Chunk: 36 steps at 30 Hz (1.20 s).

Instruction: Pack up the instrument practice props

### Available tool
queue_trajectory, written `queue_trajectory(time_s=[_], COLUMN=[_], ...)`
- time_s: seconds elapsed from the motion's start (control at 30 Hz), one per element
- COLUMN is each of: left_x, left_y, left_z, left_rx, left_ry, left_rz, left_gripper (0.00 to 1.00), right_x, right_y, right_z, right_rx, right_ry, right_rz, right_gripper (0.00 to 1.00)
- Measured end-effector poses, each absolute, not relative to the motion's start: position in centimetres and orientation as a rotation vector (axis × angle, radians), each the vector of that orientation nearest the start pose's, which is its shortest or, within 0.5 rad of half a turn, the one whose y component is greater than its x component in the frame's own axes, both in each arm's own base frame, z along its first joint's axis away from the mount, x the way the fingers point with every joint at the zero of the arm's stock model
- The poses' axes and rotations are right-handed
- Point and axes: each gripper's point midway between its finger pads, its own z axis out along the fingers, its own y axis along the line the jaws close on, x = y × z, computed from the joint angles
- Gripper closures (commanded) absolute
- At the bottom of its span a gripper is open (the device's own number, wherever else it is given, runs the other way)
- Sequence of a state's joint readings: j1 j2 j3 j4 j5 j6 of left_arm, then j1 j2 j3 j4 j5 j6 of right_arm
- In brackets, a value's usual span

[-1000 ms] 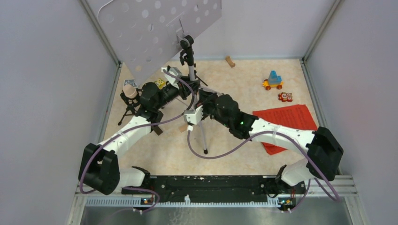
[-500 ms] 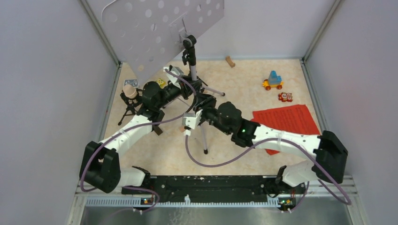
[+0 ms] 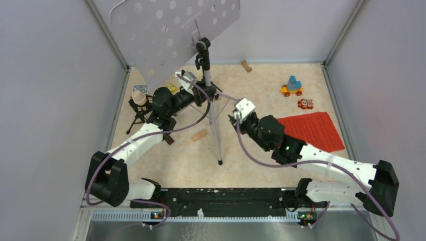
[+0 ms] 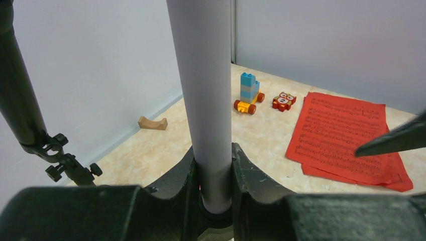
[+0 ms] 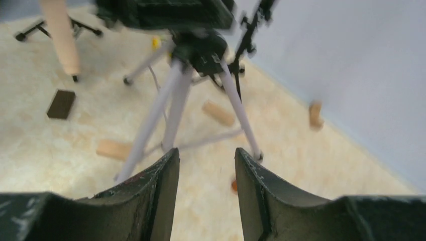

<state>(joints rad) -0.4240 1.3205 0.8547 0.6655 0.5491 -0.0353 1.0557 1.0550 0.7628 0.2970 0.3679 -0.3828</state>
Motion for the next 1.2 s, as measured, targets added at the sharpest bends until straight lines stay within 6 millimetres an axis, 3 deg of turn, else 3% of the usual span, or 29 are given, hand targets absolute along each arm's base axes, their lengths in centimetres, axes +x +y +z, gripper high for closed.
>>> queue_trajectory(time_s=[0.03,0.13,0.27,0.37,0.47,0.6,0.73,1.0,1.2], left_x=[35.1,35.1,35.1,35.1,35.1,35.1,35.0,35.0,35.0], left_y=[-26.0,-26.0,-26.1,-26.1,-26.2,-26.3,-26.3,-26.3,-26.3], left_z=[31.6,31.6,31.6,31.7,31.7,31.7,31.7,31.7,31.7], left_rx=[0.725,0.726,0.727,0.731,0.737,0.741,0.744,0.744,0.745], left_ry=[1.248,1.248,1.249,1.25,1.25,1.248,1.247,1.246,1.246], left_rz=[-0.754,-0.754,-0.754,-0.754,-0.758,-0.759,-0.761,-0.761,-0.762], left_gripper=[1.0,1.0,1.0,0.99,0.99,0.99,0.99,0.99,0.99], right_x=[25.5,27.7,28.8,27.0,25.4,25.5,27.2,32.8,33.7], right_y=[28.1,25.3,21.6,21.7,22.8,25.4,27.9,30.1,31.4], right_z=[28.2,25.0,20.2,16.6,15.5,17.1,19.9,28.1,32.1], right_rx=[-0.746,-0.532,-0.237,-0.137,-0.077,-0.082,-0.069,0.233,0.346], right_ry=[1.445,1.739,2.085,2.33,2.502,2.566,2.508,2.112,1.915], right_rz=[0.279,0.36,0.471,0.544,0.6,0.737,0.876,1.387,1.678], right_gripper=[0.52,0.2,0.18,0.12,0.11,0.11,0.13,0.37,0.54])
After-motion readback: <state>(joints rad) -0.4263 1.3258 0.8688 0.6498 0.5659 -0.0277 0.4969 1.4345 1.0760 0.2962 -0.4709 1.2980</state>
